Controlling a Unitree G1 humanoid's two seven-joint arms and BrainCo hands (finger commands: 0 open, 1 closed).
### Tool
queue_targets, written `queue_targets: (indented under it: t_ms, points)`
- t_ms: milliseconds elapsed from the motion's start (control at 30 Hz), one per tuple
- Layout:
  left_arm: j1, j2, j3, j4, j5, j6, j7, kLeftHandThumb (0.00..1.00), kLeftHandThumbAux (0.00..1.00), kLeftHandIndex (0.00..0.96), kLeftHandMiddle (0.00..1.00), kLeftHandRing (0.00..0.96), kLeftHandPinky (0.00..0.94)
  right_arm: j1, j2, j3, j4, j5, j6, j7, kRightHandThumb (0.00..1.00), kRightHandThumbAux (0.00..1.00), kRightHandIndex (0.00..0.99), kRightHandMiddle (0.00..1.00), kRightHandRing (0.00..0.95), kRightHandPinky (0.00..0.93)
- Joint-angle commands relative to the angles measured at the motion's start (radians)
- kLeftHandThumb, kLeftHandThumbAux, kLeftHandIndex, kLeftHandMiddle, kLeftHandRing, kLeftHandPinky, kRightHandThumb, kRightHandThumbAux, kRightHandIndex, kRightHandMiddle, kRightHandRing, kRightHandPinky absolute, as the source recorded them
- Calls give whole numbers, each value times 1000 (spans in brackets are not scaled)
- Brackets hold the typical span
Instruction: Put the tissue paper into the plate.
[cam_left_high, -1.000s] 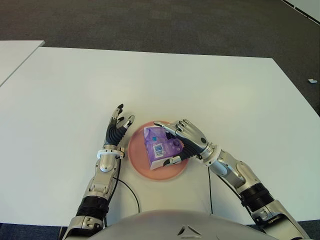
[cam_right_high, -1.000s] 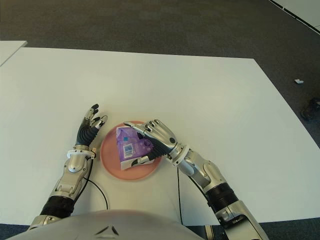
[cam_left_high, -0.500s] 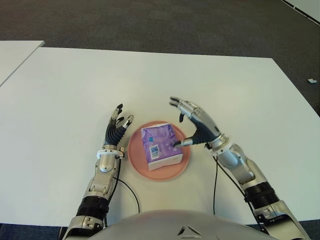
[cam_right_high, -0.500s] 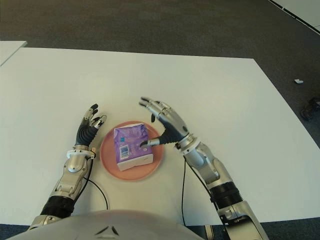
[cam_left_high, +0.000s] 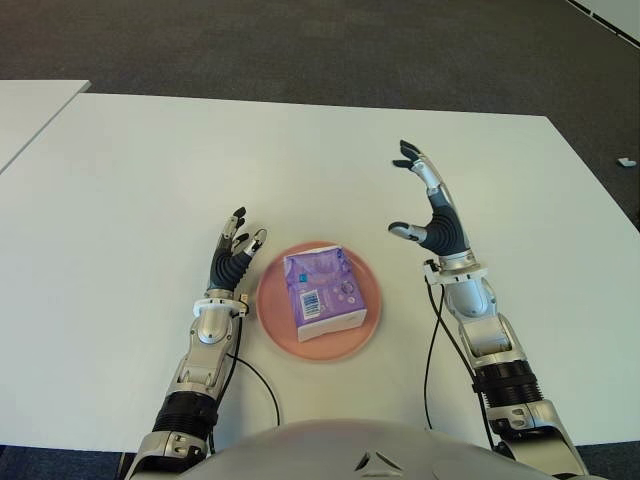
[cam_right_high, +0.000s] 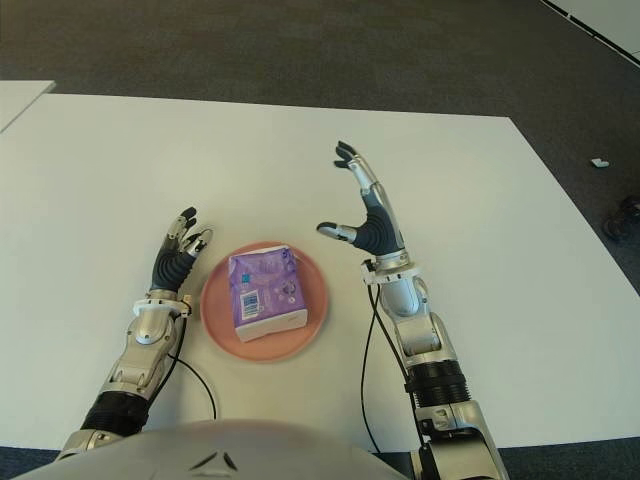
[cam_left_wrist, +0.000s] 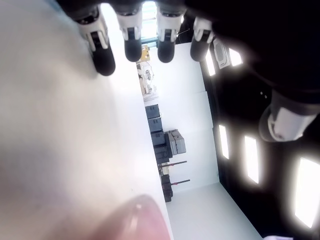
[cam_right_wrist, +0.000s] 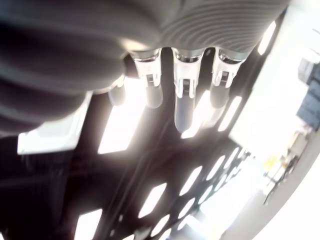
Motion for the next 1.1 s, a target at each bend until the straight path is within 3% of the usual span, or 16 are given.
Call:
queue_targets:
  t_ms: [33, 200, 400, 667, 1100]
  points:
    - [23, -4, 0, 8, -8, 26, -17, 0, 447, 0, 0, 0, 0, 52, 98, -84, 84, 131, -25, -57, 55, 363, 0, 0, 0, 0]
    - [31, -1, -6, 0, -5, 18, -19, 0, 453, 0, 0, 0, 0, 108, 181, -100, 55, 201, -8, -57, 41, 460, 0, 0, 0, 0]
    - [33, -1, -6, 0, -3, 11, -16, 0, 455, 0, 0, 0, 0, 131, 225, -127, 67, 232, 5, -48, 29, 538, 0, 0, 0, 0]
    - [30, -5, -1, 9, -19, 19, -22, 0, 453, 0, 0, 0, 0, 154, 268, -175, 132, 215, 30, -86, 8, 599, 0, 0, 0, 0]
    - [30, 2, -6, -5, -12, 36, -32, 0, 432, 0, 0, 0, 0, 156, 344, -194, 236, 166, 46, -188, 0, 645, 0, 0, 0, 0]
